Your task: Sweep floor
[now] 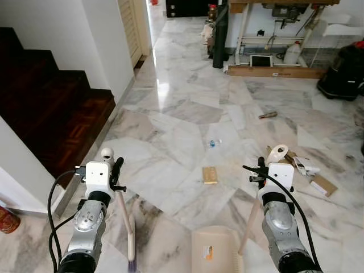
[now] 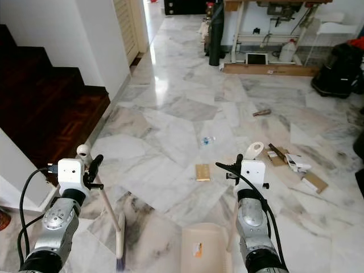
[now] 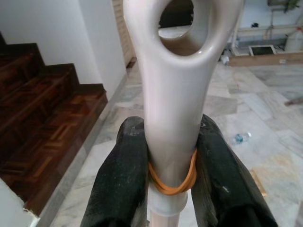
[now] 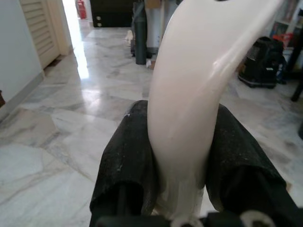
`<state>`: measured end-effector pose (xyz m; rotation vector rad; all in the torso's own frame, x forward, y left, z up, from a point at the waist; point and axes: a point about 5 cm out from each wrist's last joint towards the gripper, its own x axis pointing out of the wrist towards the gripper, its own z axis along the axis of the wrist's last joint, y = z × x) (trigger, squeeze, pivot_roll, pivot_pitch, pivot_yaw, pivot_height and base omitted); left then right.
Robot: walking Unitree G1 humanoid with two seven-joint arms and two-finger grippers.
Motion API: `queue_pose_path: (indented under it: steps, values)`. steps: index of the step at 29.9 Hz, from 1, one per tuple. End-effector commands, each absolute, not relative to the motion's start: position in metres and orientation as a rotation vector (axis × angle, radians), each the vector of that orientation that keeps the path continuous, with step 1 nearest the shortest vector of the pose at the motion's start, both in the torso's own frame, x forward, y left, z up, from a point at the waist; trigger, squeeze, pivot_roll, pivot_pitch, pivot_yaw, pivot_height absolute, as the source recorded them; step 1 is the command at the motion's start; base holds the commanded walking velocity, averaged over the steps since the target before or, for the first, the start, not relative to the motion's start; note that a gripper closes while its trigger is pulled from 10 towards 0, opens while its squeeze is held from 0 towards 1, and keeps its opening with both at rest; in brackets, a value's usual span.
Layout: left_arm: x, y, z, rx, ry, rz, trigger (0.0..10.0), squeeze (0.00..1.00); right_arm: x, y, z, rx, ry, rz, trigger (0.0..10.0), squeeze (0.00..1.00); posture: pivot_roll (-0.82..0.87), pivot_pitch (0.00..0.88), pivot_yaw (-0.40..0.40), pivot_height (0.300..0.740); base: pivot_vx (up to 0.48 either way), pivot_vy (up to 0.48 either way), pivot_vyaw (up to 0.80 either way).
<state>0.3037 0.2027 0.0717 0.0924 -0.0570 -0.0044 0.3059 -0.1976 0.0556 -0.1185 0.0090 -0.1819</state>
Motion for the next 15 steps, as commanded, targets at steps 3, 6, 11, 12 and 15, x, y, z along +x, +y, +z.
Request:
queue_pose_path:
  steps: [3,6,11,12,15]
  values:
    - [0.3096,0.206,0.0837,0.106,-0.104,0.017,10.0,0.0,0.3169,-0.1938,0.069,-0.12,-0.033,-0.154,10.0,0.0,0.06,0.0,0.035,0.74,0.346,0.0,0.0]
    - [0.3091,0.207,0.0829,0.102,-0.103,0.02,10.0,0.0,0.3194,-0.1938,0.0716,-0.12,-0.038,-0.154,10.0,0.0,0.01,0.0,0.042,0.74,0.354,0.0,0.0]
    - [0.3066,0.2077,0.078,0.106,-0.081,0.005,10.0,0.0,0.3195,-0.1921,0.0731,-0.113,-0.048,-0.164,10.0,0.0,-0.01,0.0,0.064,0.74,0.353,0.0,0.0]
    - [0.3067,0.2078,0.0779,0.106,-0.08,0.005,10.0,0.0,0.3192,-0.1918,0.0727,-0.112,-0.047,-0.164,10.0,0.0,-0.01,0.0,0.064,0.74,0.352,0.0,0.0]
    - [0.3079,0.2078,0.0792,0.106,-0.082,0.004,10.0,0.0,0.3193,-0.1903,0.0712,-0.11,-0.04,-0.162,10.0,0.0,-0.01,0.0,0.072,0.74,0.354,0.0,0.0]
